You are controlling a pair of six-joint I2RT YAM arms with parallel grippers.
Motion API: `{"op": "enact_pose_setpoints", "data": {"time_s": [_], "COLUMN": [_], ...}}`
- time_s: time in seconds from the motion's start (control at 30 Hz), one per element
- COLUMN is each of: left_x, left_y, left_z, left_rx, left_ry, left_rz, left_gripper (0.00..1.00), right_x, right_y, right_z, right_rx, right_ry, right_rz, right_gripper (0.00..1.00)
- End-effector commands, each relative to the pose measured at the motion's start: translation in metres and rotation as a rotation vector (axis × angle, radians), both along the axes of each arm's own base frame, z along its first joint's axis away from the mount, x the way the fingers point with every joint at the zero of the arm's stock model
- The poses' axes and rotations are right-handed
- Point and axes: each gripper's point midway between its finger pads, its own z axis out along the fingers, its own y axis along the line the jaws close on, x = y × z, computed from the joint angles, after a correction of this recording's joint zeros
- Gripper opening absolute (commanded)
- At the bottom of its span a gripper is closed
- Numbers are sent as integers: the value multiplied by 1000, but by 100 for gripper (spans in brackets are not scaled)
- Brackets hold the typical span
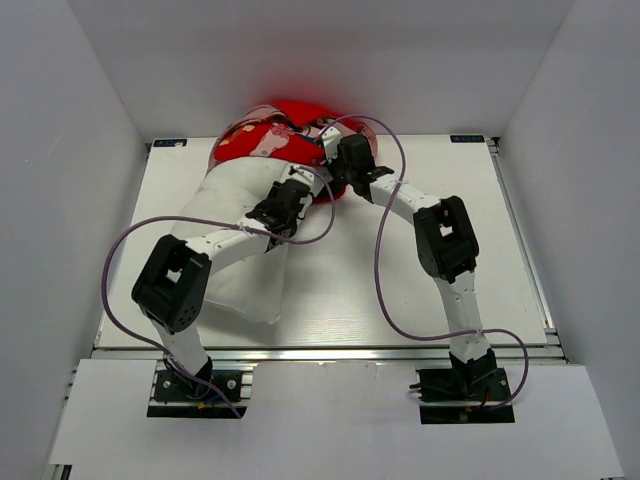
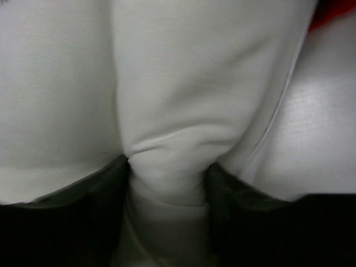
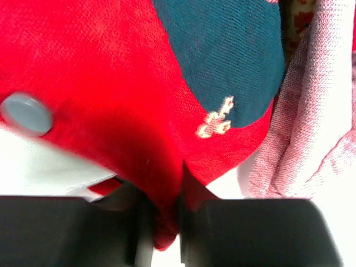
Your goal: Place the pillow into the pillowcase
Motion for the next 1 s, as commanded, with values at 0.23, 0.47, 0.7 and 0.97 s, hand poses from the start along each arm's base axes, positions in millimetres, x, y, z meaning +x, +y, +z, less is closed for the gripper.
{"op": "enact_pose_setpoints", "data": {"time_s": [0.23,0.47,0.7,0.97], "left_x": [30,48,31,-17], "left_y": [77,57,29,-24], "left_z": [-4,82,249,182], "left_rx": [-131,-301,-474,-544], "left_ry": [49,-92,-290,-150], "left_rz": [246,215,15,-121], "left_gripper": [0,0,0,0], "right_x": [-30,-116,-148,-149], "right_y": [-36,19,22,26], "right_z": [156,286,421,269], "right_rx": [348,575,724,617], "right_ry": [13,14,-243,204], "right_rz": [75,365,396,268], "right_gripper": [0,0,0,0]}}
